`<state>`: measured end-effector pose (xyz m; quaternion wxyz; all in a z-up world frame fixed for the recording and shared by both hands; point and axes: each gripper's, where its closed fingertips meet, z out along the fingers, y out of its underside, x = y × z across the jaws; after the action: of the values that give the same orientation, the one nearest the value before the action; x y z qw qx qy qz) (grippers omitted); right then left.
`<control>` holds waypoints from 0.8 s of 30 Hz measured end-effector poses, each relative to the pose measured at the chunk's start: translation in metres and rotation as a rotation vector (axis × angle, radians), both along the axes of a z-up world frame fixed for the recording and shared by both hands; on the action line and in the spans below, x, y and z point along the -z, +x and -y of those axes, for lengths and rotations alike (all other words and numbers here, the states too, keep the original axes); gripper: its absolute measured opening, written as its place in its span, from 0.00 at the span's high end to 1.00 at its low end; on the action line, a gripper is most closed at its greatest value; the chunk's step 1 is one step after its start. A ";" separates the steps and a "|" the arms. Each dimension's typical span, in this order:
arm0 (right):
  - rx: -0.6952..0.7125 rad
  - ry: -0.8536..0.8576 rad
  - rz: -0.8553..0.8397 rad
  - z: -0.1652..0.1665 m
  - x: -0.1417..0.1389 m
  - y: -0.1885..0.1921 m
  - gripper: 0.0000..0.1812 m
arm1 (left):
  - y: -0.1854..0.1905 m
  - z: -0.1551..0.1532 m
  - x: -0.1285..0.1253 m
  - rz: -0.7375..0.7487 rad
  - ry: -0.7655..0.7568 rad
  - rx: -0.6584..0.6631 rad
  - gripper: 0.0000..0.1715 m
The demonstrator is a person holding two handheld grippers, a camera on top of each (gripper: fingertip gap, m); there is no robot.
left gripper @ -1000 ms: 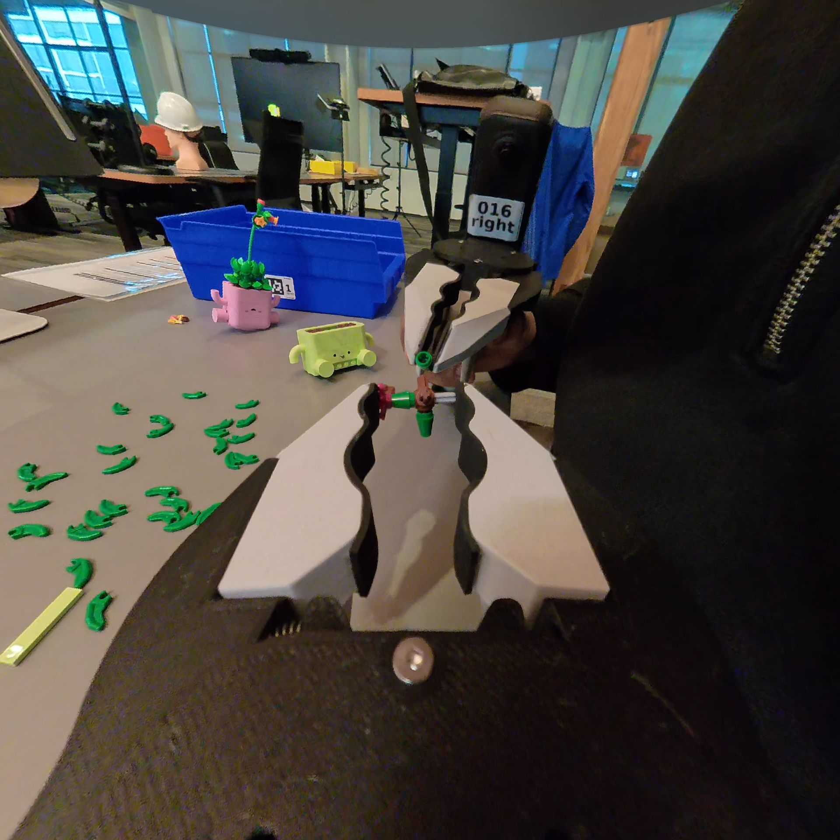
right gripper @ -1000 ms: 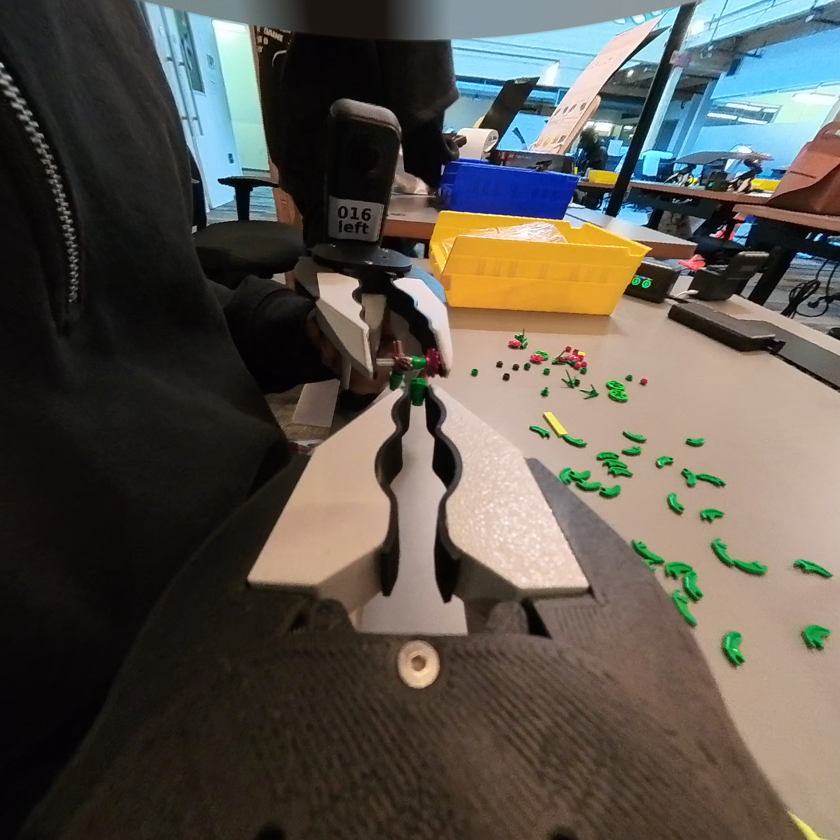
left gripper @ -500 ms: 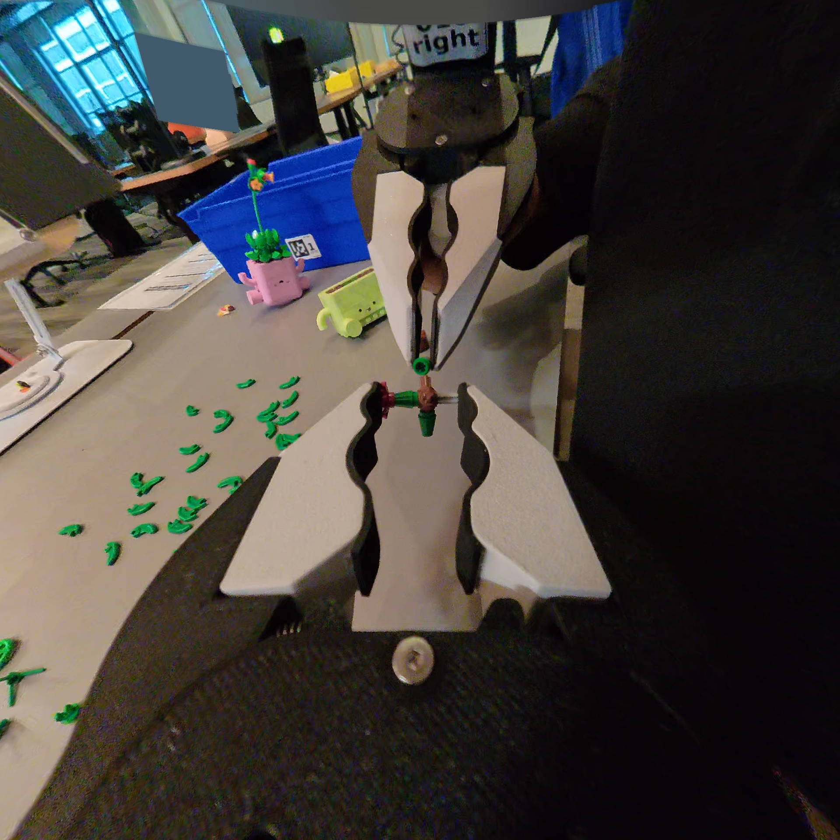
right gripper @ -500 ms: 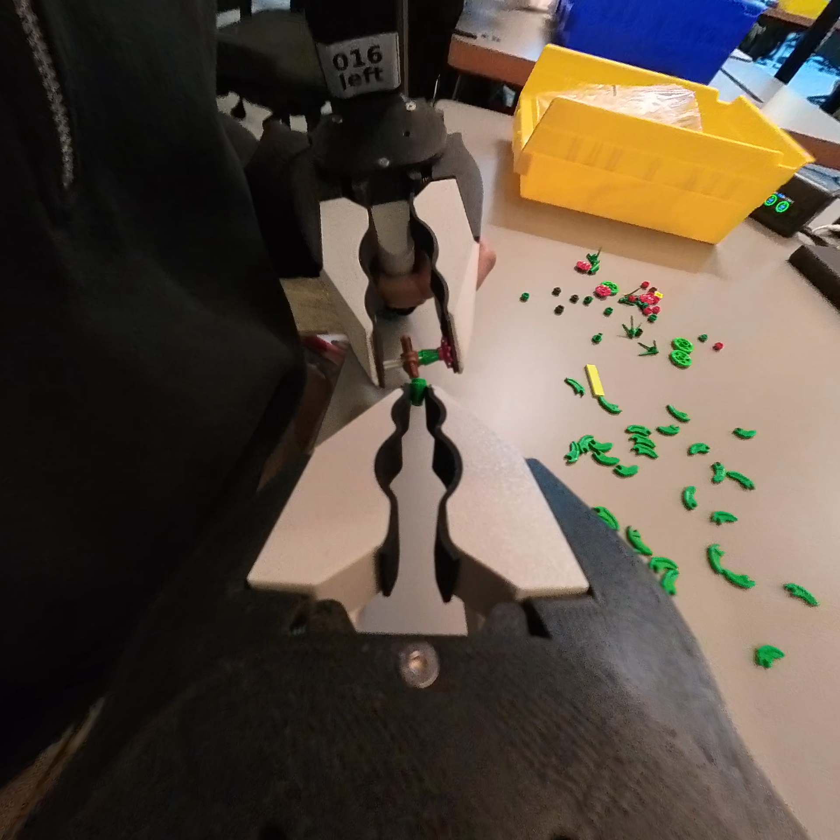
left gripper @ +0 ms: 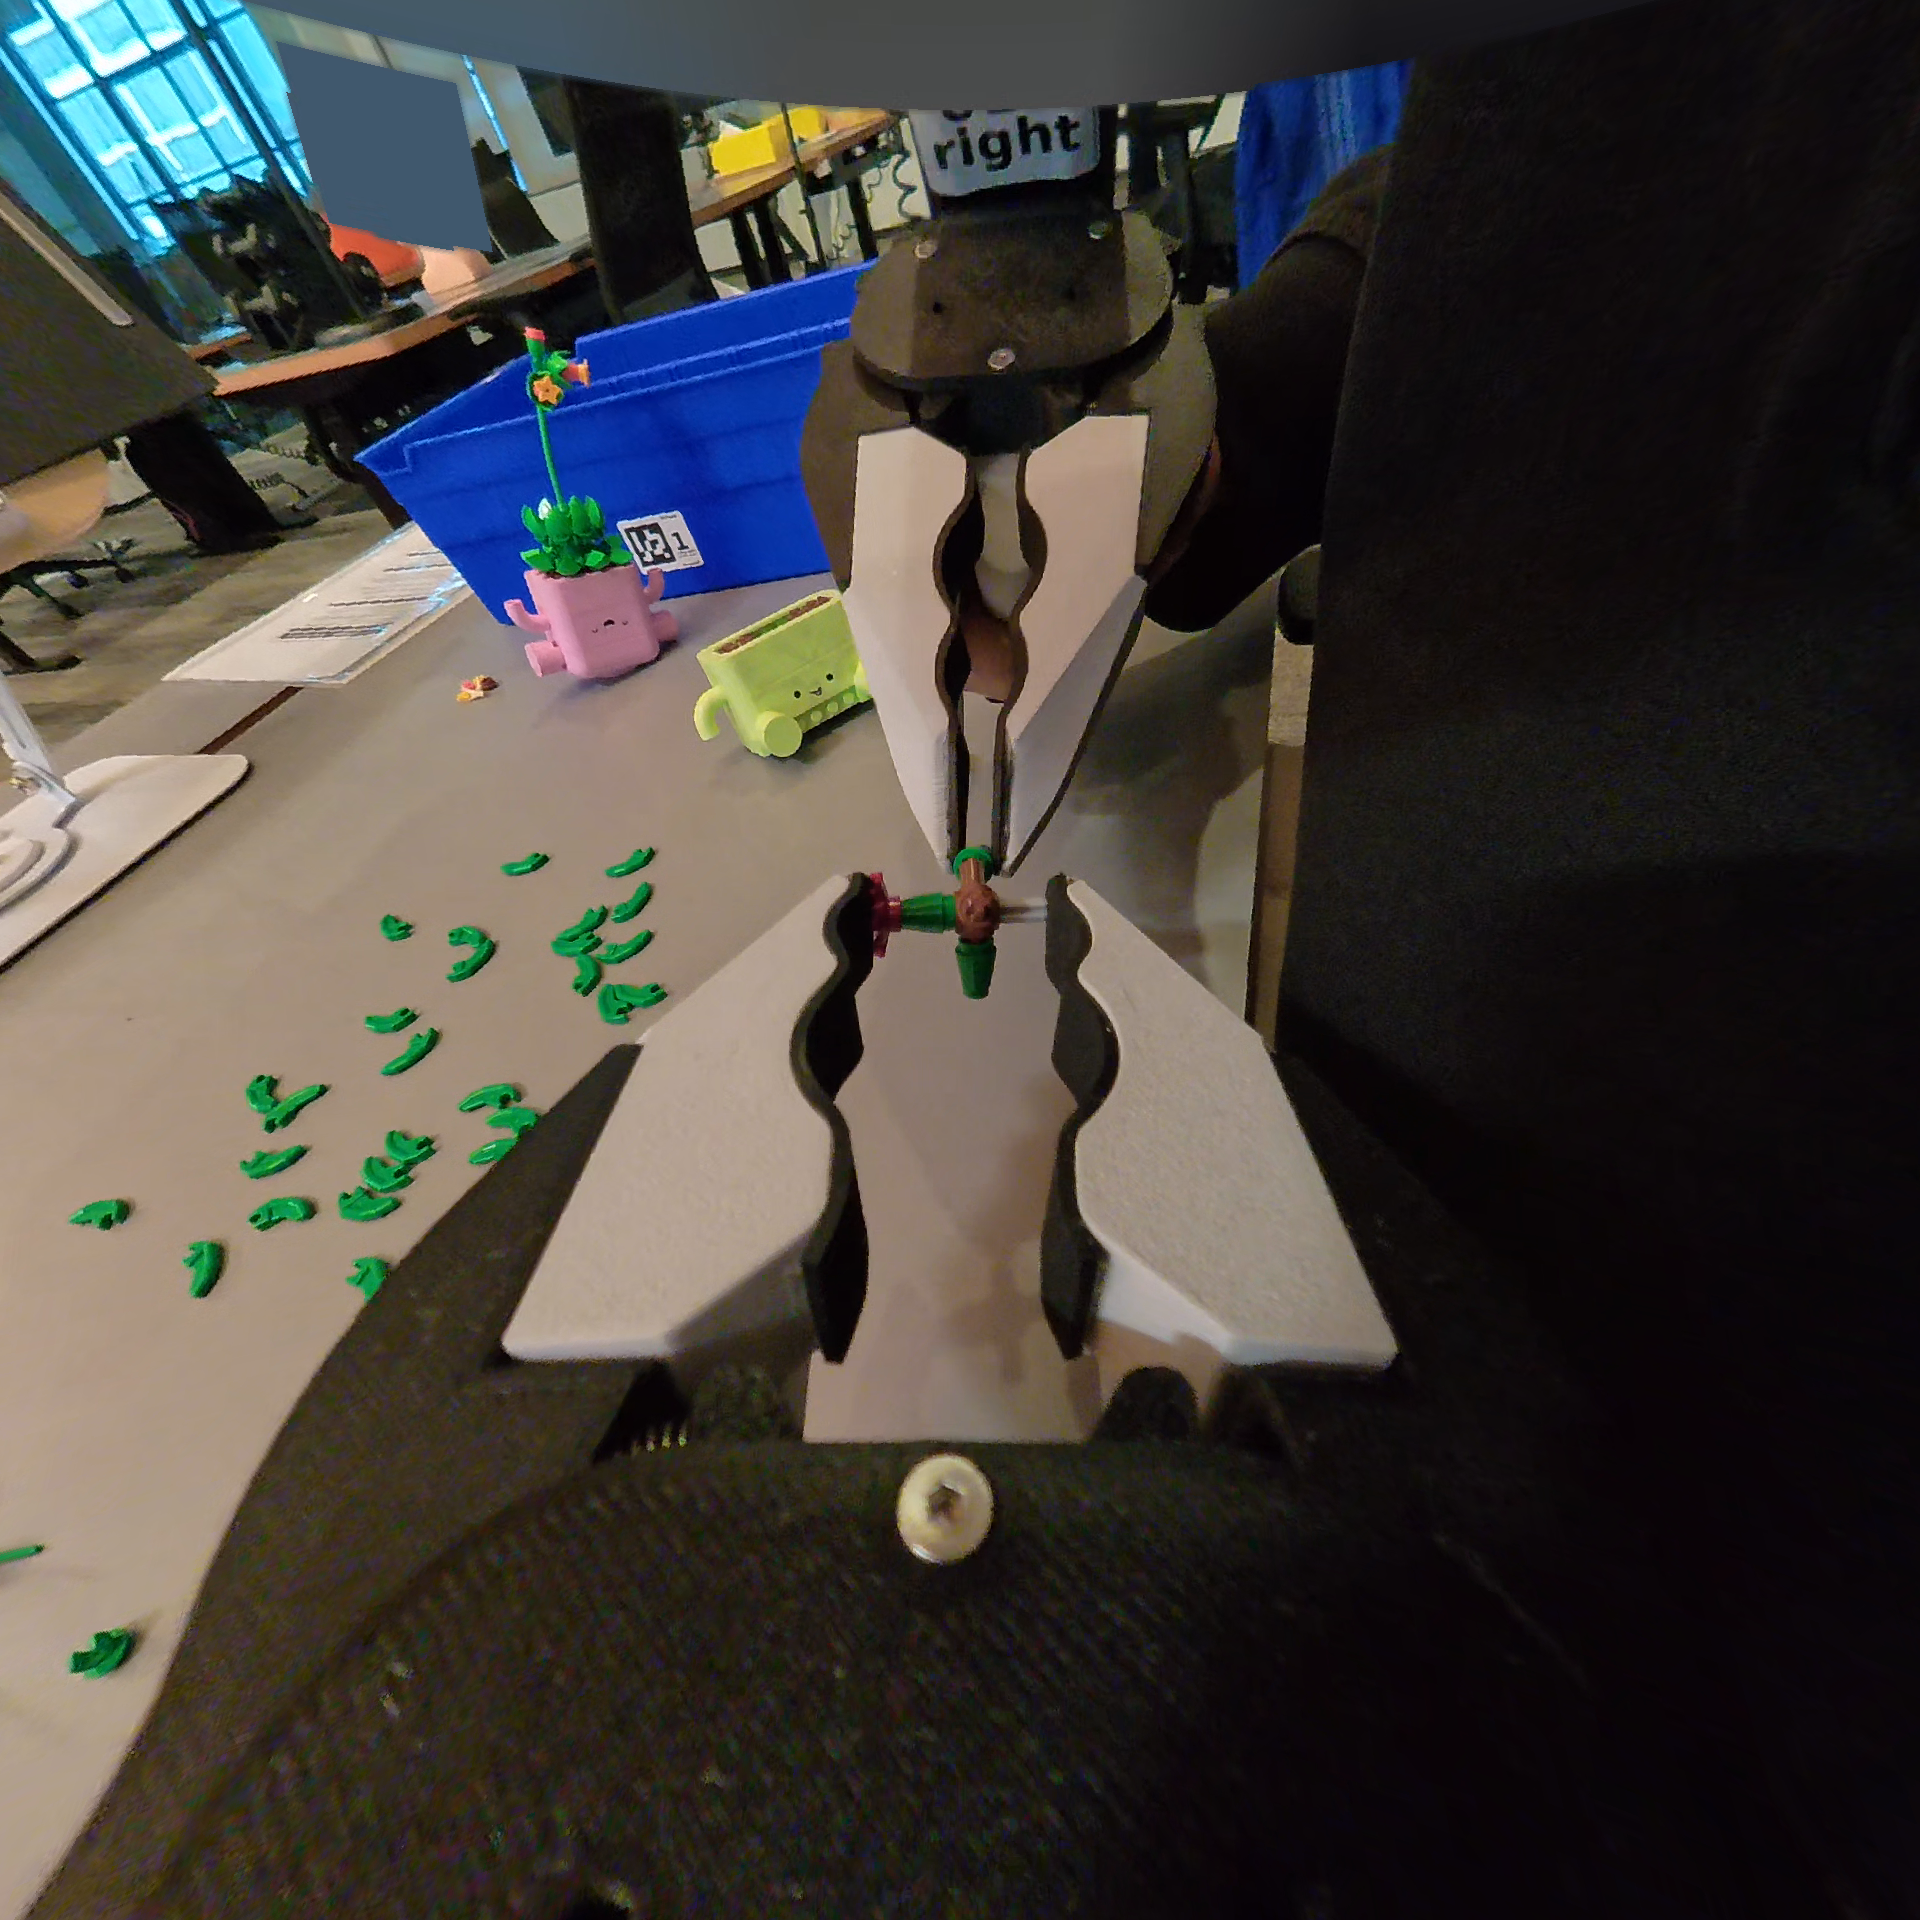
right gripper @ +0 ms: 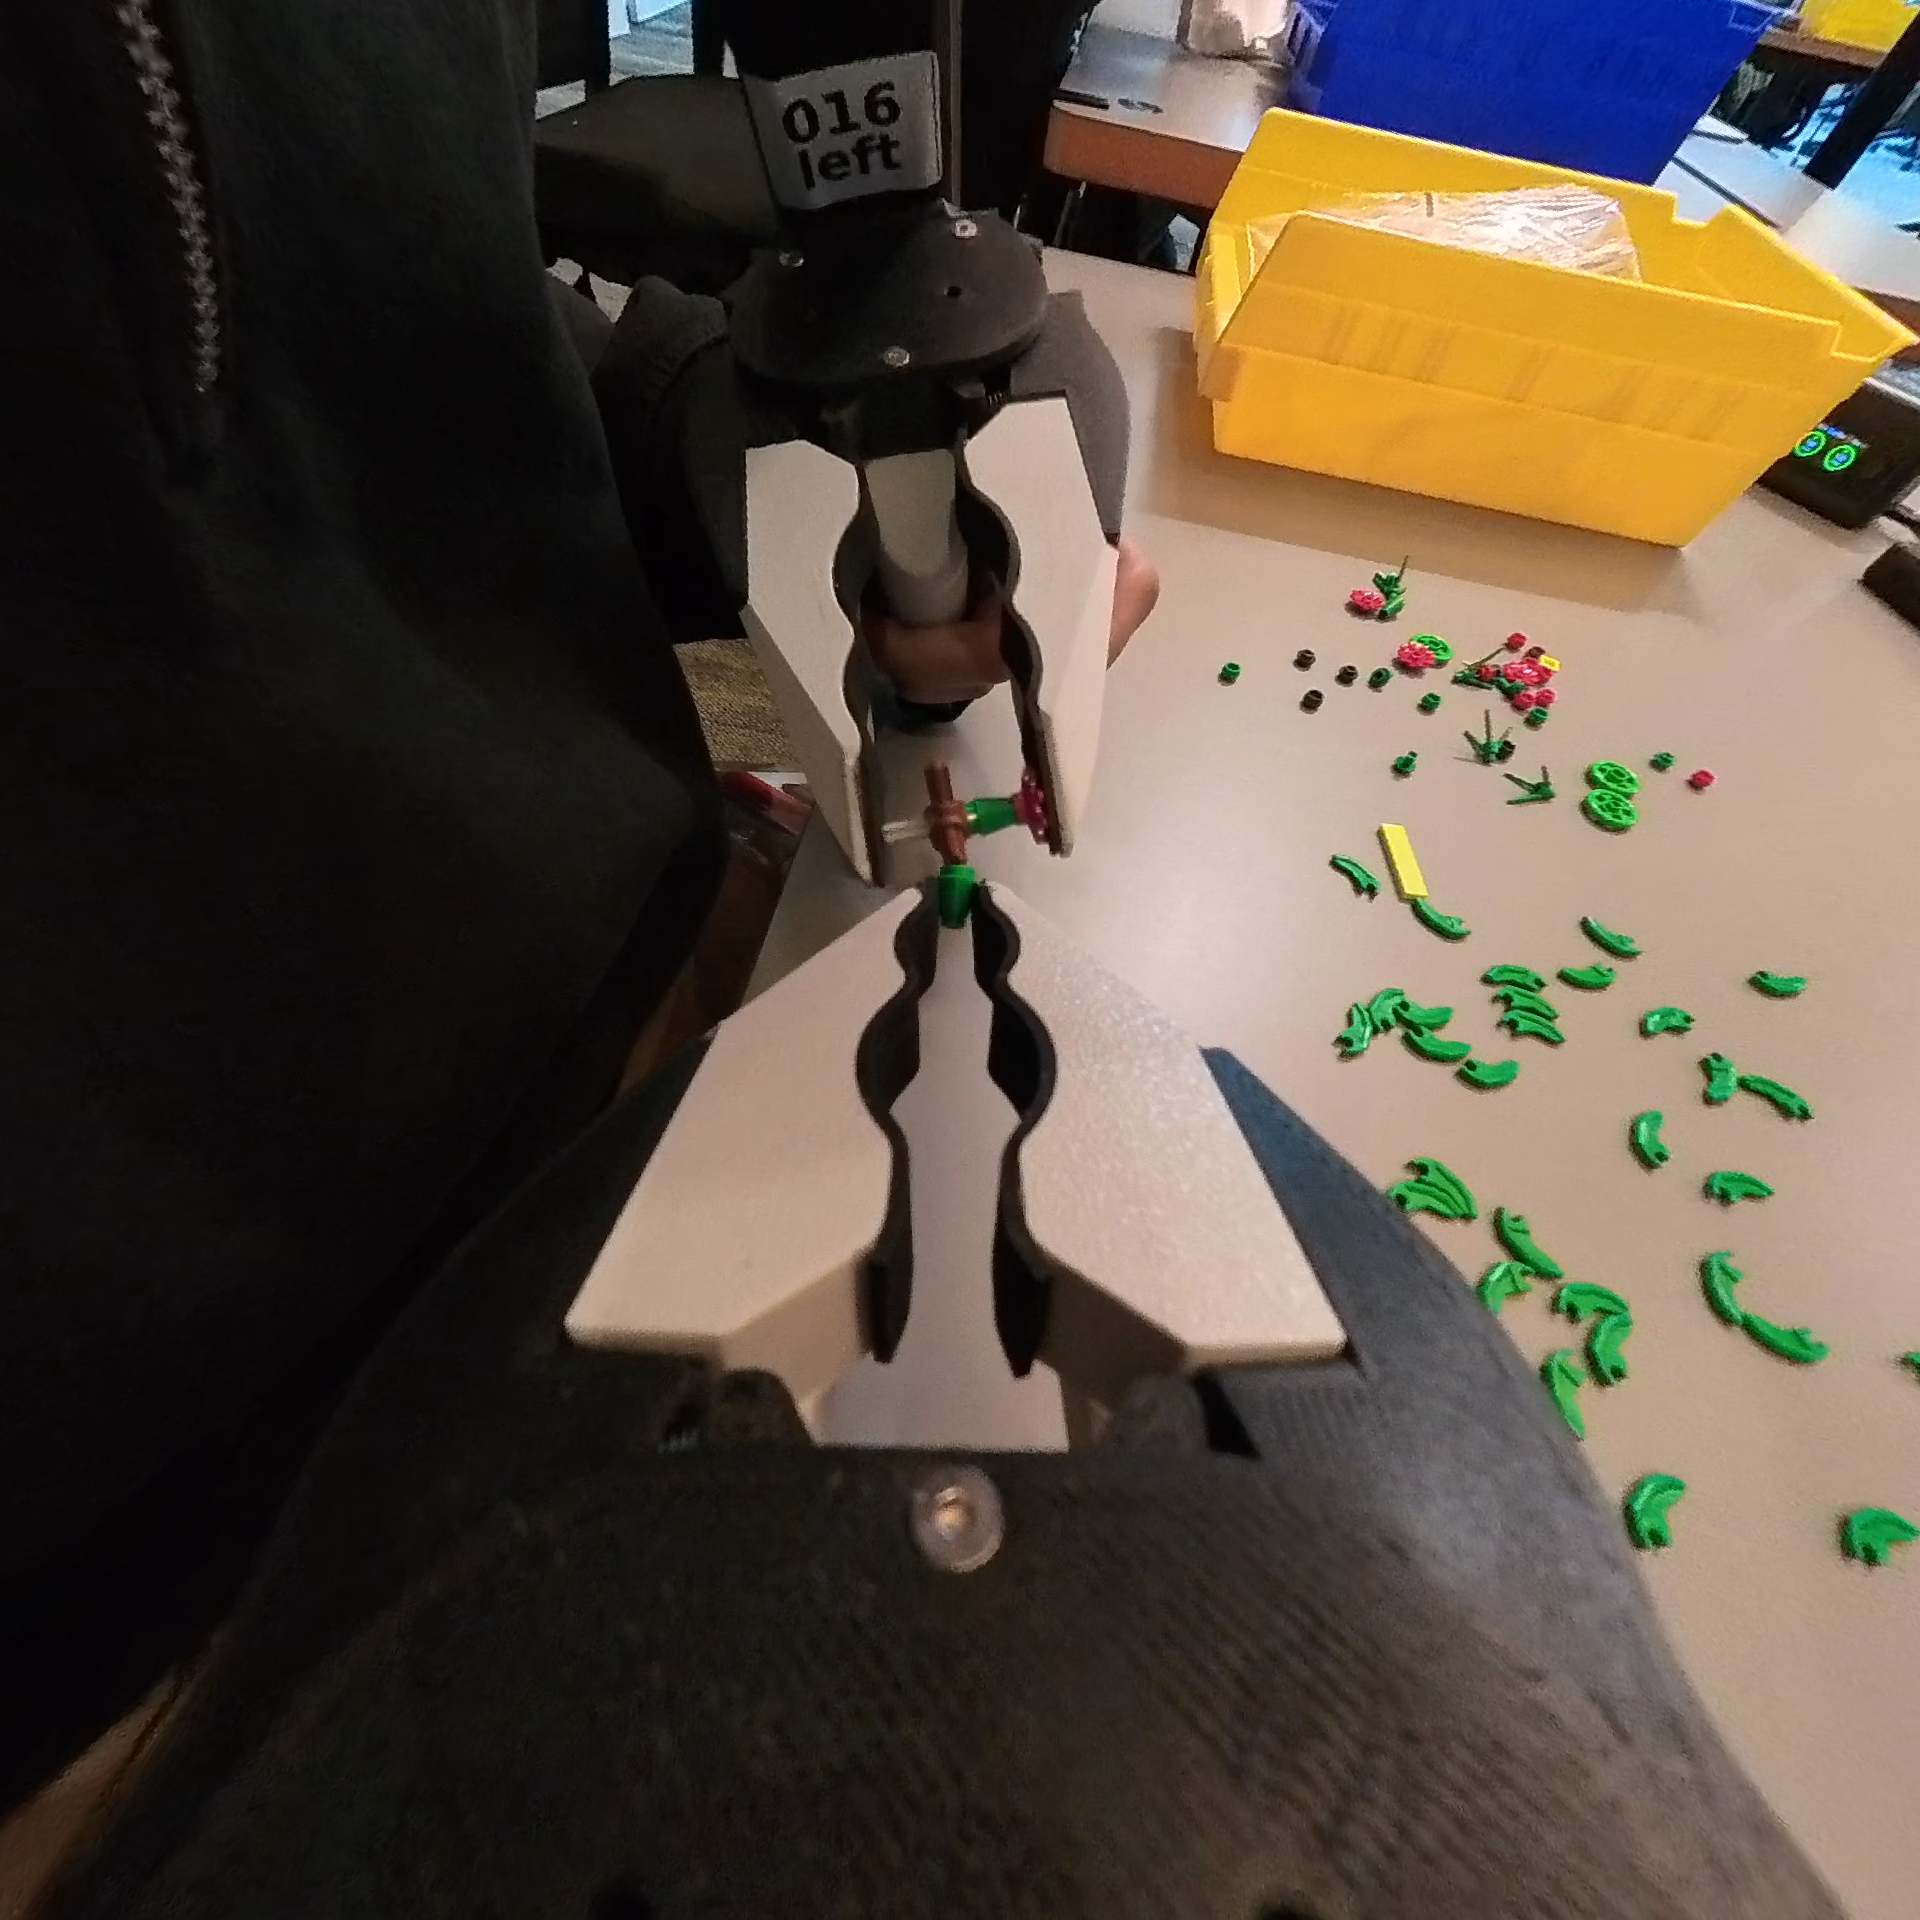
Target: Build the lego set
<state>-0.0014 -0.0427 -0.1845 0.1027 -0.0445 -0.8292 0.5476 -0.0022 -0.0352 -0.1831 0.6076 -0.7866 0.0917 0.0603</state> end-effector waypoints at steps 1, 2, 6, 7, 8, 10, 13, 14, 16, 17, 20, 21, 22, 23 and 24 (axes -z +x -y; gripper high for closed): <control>-0.002 0.002 -0.002 0.000 0.000 0.000 0.98 | 0.000 0.000 0.000 0.004 -0.002 0.002 0.82; -0.003 0.005 -0.003 0.000 -0.001 0.000 0.98 | 0.000 0.000 0.000 0.008 -0.004 0.002 0.82; -0.003 0.008 0.000 0.000 0.001 0.000 0.98 | 0.000 0.001 0.001 0.024 -0.015 0.006 0.82; -0.001 0.007 0.001 0.000 0.001 0.000 0.98 | 0.000 0.001 0.002 0.026 -0.017 0.006 0.82; 0.000 0.006 0.001 -0.001 0.001 0.000 0.98 | 0.000 0.001 0.002 0.030 -0.019 0.007 0.82; 0.002 0.010 -0.006 -0.001 0.002 0.000 0.98 | 0.001 0.001 0.002 0.042 -0.025 0.012 0.82; -0.005 0.035 -0.029 0.000 0.002 0.001 0.98 | 0.001 0.000 0.003 0.063 -0.031 0.010 0.82; -0.009 0.045 -0.038 0.000 0.003 0.002 0.98 | 0.001 0.000 0.003 0.071 -0.034 0.014 0.82; -0.019 0.071 -0.057 0.000 0.003 0.003 0.98 | 0.002 0.000 0.004 0.084 -0.041 0.019 0.82; -0.023 0.085 -0.068 0.000 0.004 0.003 0.98 | 0.003 0.000 0.005 0.091 -0.048 0.021 0.82; -0.041 0.129 -0.097 0.001 0.006 0.004 0.98 | 0.004 0.000 0.008 0.100 -0.069 0.025 0.82; -0.047 0.148 -0.109 0.000 0.007 0.004 0.98 | 0.004 0.000 0.009 0.104 -0.079 0.026 0.82; -0.054 0.168 -0.121 0.000 0.009 0.004 0.98 | 0.005 0.000 0.011 0.107 -0.091 0.026 0.82; -0.061 0.190 -0.134 0.000 0.011 0.005 0.98 | 0.005 0.000 0.012 0.107 -0.102 0.026 0.82; -0.068 0.212 -0.146 0.000 0.012 0.005 0.98 | 0.005 -0.001 0.014 0.105 -0.114 0.024 0.82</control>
<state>0.0035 -0.0424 -0.1969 0.1483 0.0345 -0.8739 0.4617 0.0029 -0.0343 -0.1973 0.5663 -0.8210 0.0721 0.0063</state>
